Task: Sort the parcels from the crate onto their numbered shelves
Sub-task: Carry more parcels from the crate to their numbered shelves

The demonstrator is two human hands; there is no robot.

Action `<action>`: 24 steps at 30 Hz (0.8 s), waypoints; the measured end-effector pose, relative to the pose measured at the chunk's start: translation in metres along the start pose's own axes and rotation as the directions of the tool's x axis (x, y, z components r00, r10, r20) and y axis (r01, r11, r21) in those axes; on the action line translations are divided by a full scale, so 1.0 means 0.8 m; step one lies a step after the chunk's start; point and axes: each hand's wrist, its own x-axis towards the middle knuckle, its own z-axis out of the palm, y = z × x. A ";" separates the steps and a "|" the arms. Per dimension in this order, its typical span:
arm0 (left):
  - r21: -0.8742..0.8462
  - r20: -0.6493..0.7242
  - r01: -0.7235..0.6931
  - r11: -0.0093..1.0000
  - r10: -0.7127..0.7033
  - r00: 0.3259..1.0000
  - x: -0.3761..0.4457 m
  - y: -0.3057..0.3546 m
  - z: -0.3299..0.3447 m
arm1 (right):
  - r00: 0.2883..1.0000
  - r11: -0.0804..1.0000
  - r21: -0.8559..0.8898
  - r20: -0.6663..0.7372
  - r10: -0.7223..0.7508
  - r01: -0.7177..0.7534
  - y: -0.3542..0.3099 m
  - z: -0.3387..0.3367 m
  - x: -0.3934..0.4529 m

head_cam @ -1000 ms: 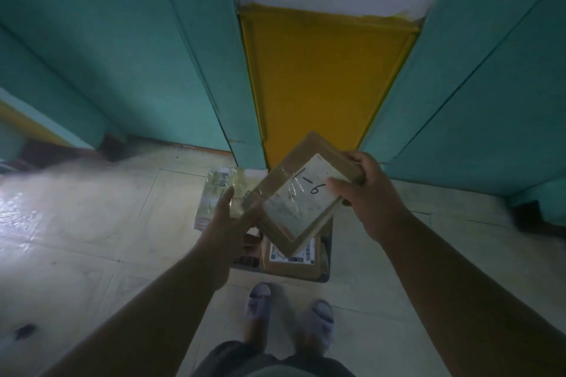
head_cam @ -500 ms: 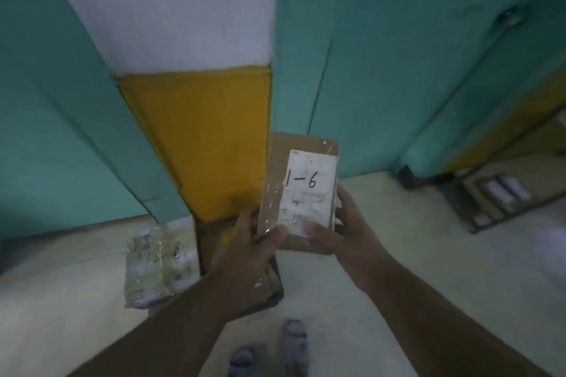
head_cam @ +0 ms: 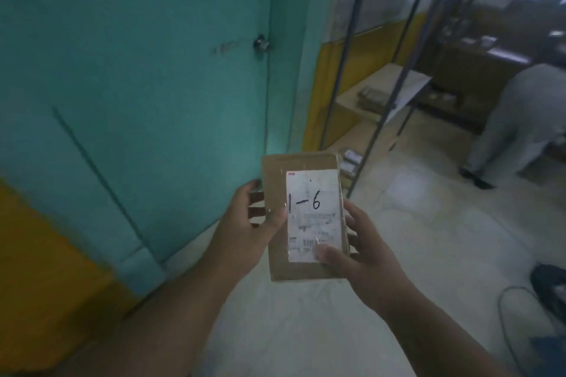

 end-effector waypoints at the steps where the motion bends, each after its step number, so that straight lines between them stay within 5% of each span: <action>1: -0.003 0.023 -0.022 1.000 0.022 0.999 0.018 0.013 0.033 | 1.000 1.000 -0.018 -0.018 -0.019 0.019 -0.003 -0.036 0.010; 11: 0.007 0.117 -0.168 0.986 0.166 0.979 0.201 0.154 0.267 | 0.971 0.984 -0.114 -0.178 -0.159 0.140 -0.049 -0.312 0.153; 24: -0.163 0.320 -0.255 0.953 0.296 0.900 0.517 0.297 0.597 | 0.829 0.972 -0.124 -0.508 -0.235 0.199 -0.100 -0.634 0.379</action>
